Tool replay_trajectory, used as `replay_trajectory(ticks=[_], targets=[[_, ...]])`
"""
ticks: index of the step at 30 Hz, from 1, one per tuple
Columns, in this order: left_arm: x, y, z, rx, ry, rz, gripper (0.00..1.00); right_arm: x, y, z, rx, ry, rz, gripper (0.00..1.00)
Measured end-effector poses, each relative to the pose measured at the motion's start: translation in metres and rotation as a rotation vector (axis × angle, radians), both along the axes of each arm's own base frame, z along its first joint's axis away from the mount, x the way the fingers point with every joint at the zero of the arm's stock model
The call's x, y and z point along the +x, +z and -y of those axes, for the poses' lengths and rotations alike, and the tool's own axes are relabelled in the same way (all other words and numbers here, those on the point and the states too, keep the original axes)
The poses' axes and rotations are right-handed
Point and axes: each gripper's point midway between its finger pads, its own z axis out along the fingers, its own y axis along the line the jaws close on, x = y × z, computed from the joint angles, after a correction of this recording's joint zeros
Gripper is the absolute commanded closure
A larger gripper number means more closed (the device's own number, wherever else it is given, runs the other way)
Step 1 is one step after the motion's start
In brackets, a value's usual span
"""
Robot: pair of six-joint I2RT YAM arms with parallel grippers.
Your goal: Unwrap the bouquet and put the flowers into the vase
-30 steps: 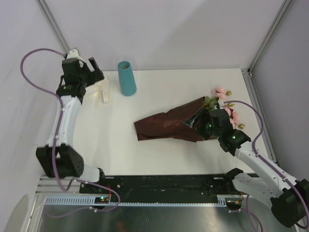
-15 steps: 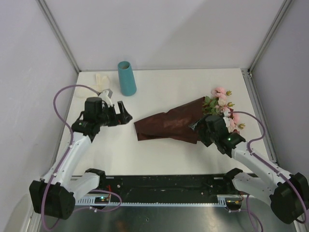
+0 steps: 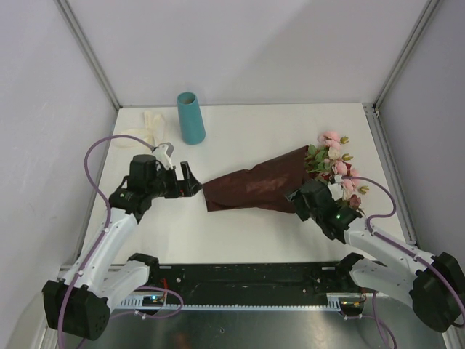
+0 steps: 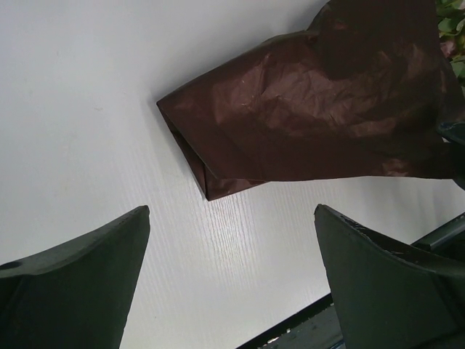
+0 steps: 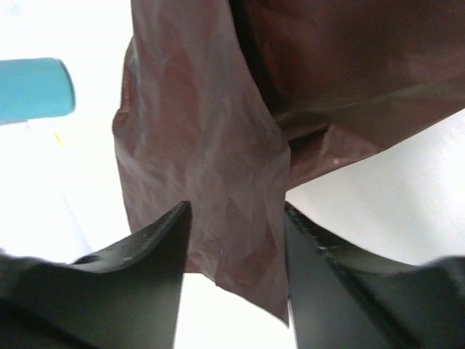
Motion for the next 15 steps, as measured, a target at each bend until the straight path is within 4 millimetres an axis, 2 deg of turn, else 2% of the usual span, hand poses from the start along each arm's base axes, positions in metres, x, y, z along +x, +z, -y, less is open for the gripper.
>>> replay_trajectory(ticks=[6, 9, 15], targets=[[0.000, 0.001, 0.000, -0.003, -0.002, 0.005, 0.00, 0.010, 0.015, -0.011, 0.030, 0.023, 0.077, 0.94], [0.000, 0.002, 0.000, -0.003, -0.001, 0.008, 0.00, 0.019, 0.029, -0.018, 0.052, 0.042, 0.144, 0.99], [-0.001, 0.005, 0.000, -0.004, 0.001, 0.019, 0.00, 0.047, 0.063, -0.035, 0.086, 0.102, 0.328, 1.00]])
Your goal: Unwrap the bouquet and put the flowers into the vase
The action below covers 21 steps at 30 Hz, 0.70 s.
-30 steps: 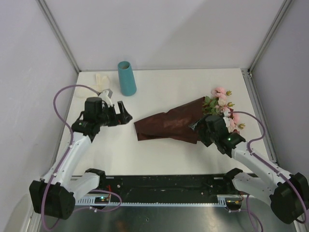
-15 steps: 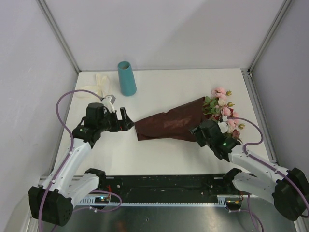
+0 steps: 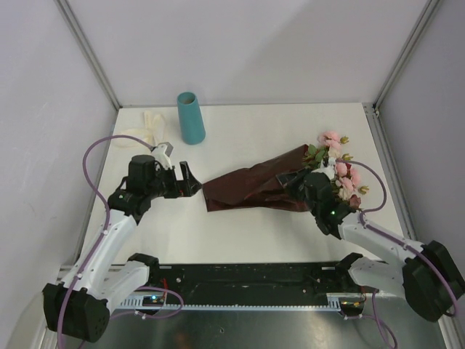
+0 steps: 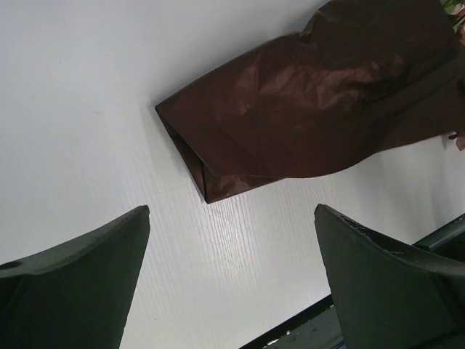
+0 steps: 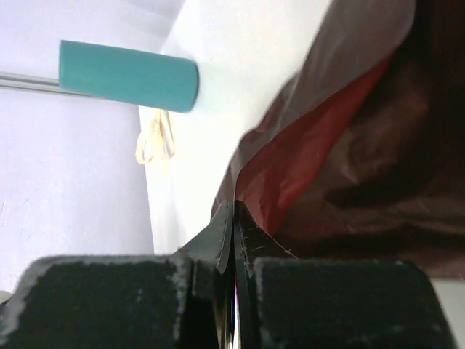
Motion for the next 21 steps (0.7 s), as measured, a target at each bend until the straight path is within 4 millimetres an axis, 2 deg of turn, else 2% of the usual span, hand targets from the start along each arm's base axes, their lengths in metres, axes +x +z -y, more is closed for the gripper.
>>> replay_trajectory(ticks=[7, 13, 17, 19, 21], targets=[[0.001, 0.001, -0.001, 0.004, 0.007, 0.006, 0.00, 0.056, 0.019, -0.013, -0.011, 0.033, 0.135, 1.00], [0.001, 0.001, -0.002, 0.005, 0.009, 0.008, 0.00, 0.121, 0.053, -0.030, 0.008, 0.057, 0.264, 0.99], [0.001, 0.001, -0.004, 0.014, 0.021, 0.014, 0.00, 0.168, 0.069, -0.038, 0.024, 0.070, 0.328, 0.90], [0.001, 0.000, -0.005, 0.017, 0.025, 0.014, 0.00, 0.185, 0.065, -0.042, 0.026, 0.087, 0.338, 0.84], [0.001, 0.000, -0.005, 0.018, 0.027, 0.014, 0.00, 0.197, 0.053, -0.043, 0.022, 0.099, 0.324, 0.76]])
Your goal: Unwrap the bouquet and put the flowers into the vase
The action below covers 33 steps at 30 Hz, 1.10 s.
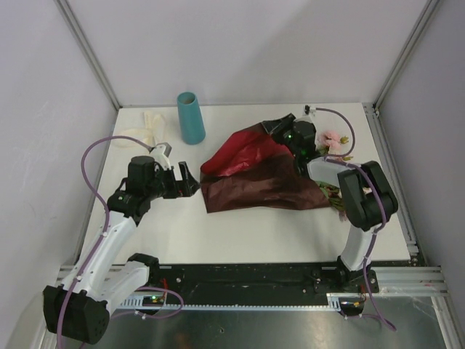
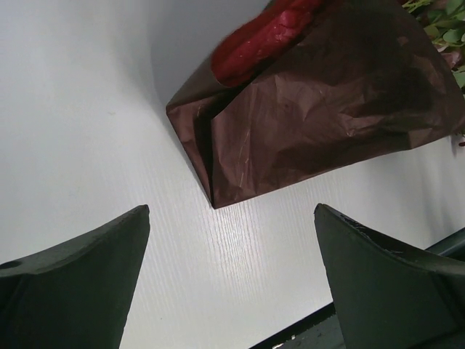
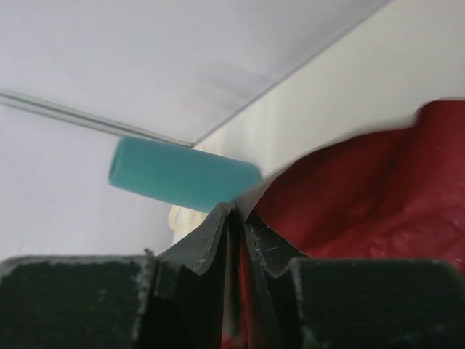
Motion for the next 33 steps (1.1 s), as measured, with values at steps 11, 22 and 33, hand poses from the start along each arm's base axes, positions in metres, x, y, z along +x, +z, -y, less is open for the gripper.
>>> replay_trajectory(ticks=[11, 22, 33], targets=[[0.001, 0.000, -0.001, 0.005, 0.007, 0.001, 0.00, 0.021, -0.055, 0.013, -0.167, -0.010, -0.156, 0.25], [0.001, 0.001, -0.005, 0.015, 0.026, 0.014, 0.00, -0.015, -0.029, 0.040, -0.393, 0.210, -0.162, 0.15], [0.002, 0.000, -0.007, 0.023, 0.038, 0.014, 0.00, -0.071, -0.090, 0.047, -0.503, 0.562, -0.302, 0.18]])
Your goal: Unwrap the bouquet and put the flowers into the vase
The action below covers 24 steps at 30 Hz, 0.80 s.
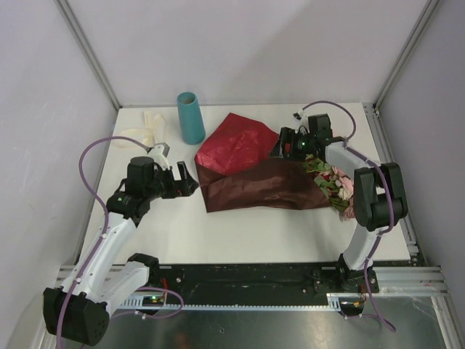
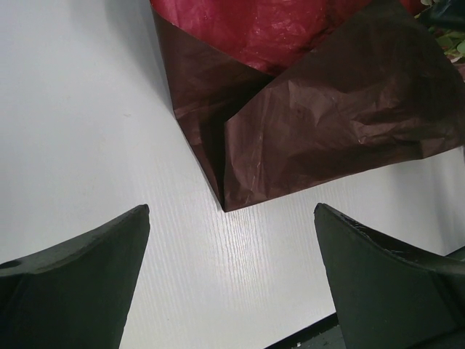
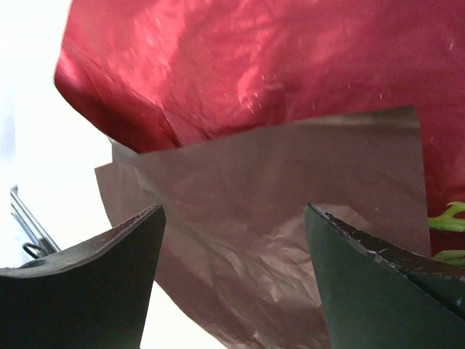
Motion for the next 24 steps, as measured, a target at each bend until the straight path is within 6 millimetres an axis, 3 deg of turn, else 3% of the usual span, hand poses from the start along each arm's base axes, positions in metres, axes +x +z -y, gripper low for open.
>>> replay_trajectory(ticks=[4, 11, 19, 24], targets=[[0.000, 0.000, -0.001, 0.002, 0.003, 0.000, 0.00, -0.012, -0.026, 0.003, -0.048, 0.043, -0.065, 0.17], [0.001, -0.006, 0.000, 0.007, 0.002, -0.022, 0.00, -0.014, -0.032, 0.010, -0.077, 0.063, -0.061, 0.15], [0.001, -0.008, 0.001, 0.003, -0.005, -0.032, 0.00, 0.011, -0.018, 0.020, -0.062, 0.049, -0.002, 0.23], [0.000, -0.009, 0.004, -0.003, -0.016, -0.040, 0.00, 0.024, -0.027, 0.029, -0.053, 0.030, -0.010, 0.20]])
